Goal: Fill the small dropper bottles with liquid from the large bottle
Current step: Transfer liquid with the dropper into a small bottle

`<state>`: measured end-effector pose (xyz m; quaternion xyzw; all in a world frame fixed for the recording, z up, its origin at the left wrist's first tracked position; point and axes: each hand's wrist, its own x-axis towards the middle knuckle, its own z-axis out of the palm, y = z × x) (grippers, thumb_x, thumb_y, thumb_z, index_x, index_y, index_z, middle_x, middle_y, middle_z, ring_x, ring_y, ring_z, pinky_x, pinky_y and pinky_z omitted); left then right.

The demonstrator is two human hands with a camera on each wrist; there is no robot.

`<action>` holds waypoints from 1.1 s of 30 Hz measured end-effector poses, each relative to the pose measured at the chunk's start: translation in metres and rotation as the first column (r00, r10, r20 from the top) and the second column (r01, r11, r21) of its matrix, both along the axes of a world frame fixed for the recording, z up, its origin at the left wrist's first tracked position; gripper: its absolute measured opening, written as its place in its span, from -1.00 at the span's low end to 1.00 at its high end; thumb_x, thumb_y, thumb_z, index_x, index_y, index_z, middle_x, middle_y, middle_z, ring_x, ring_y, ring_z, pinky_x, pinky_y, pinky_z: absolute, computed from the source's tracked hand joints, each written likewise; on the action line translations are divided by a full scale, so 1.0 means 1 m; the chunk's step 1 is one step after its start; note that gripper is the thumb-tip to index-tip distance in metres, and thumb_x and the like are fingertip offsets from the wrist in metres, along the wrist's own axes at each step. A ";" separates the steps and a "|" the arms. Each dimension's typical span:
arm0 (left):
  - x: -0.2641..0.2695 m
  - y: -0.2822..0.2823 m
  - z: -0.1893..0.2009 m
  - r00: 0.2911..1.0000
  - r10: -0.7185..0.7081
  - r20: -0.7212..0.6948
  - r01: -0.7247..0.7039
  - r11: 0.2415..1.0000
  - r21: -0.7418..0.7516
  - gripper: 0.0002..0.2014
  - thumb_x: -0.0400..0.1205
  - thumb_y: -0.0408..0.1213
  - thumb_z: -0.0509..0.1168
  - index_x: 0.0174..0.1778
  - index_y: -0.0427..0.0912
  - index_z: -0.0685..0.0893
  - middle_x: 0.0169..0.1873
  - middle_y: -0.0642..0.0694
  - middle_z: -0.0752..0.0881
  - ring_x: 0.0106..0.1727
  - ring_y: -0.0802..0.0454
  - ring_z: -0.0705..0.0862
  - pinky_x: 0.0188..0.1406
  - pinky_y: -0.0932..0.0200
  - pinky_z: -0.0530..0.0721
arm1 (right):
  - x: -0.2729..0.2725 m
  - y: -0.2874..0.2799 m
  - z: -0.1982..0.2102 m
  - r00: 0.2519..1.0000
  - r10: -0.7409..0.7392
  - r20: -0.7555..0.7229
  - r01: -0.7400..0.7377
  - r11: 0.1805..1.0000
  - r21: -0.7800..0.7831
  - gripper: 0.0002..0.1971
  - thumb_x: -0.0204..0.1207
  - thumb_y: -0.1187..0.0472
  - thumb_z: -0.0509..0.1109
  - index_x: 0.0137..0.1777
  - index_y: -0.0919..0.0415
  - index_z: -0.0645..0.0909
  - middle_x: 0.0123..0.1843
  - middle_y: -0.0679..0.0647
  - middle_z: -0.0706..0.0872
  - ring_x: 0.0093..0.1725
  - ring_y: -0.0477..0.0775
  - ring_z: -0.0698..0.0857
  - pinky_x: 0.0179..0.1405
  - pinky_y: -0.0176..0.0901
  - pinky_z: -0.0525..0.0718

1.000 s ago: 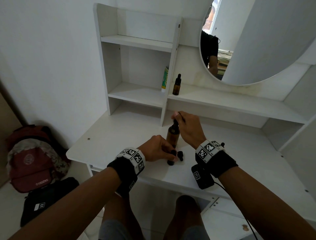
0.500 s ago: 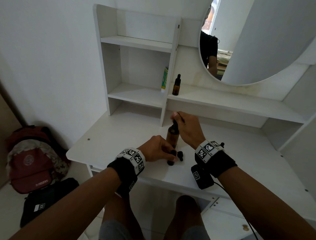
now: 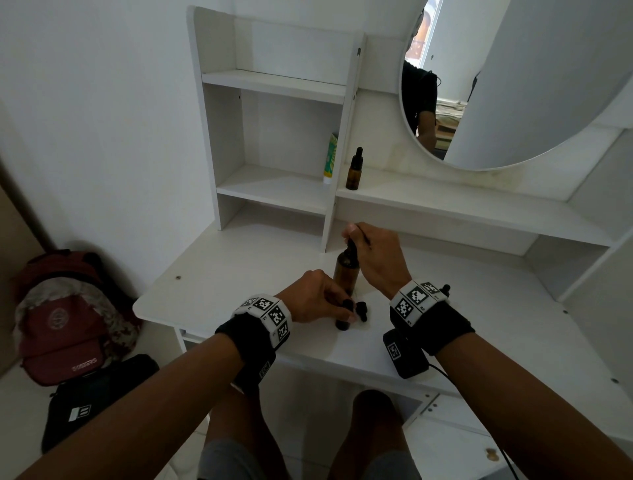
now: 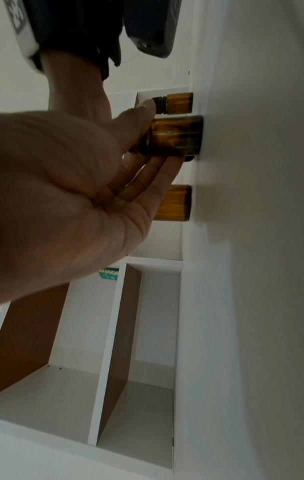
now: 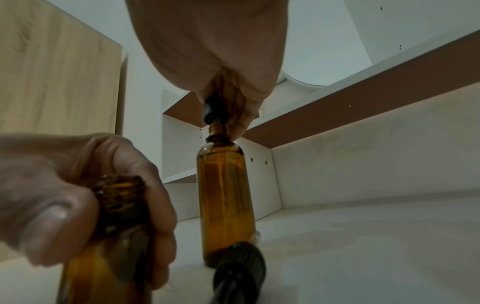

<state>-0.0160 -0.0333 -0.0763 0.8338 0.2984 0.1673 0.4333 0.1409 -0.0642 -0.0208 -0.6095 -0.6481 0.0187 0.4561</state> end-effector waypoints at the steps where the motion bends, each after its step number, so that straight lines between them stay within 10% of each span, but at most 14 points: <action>1: 0.000 0.000 0.000 1.000 0.000 0.002 0.000 1.000 0.001 -0.73 0.44 -0.18 0.62 0.02 -0.16 0.88 -0.09 -0.01 0.87 -0.03 0.13 0.82 0.17 0.08 0.78 | 0.000 0.000 0.000 1.000 -0.004 -0.004 0.004 1.000 0.010 -0.62 0.75 0.10 0.15 -0.06 0.29 0.74 -0.24 0.13 0.78 -0.25 0.06 0.76 -0.16 -0.03 0.75; 33: 0.000 0.000 0.002 1.000 -0.008 -0.012 0.008 1.000 0.016 -0.72 0.44 -0.17 0.61 0.03 -0.16 0.88 -0.08 -0.01 0.87 -0.04 0.15 0.82 0.16 0.11 0.78 | 0.000 0.000 -0.003 0.999 -0.003 0.038 0.002 1.000 0.031 -0.60 0.75 0.11 0.13 -0.09 0.33 0.71 -0.26 0.21 0.78 -0.27 0.16 0.77 -0.20 0.12 0.73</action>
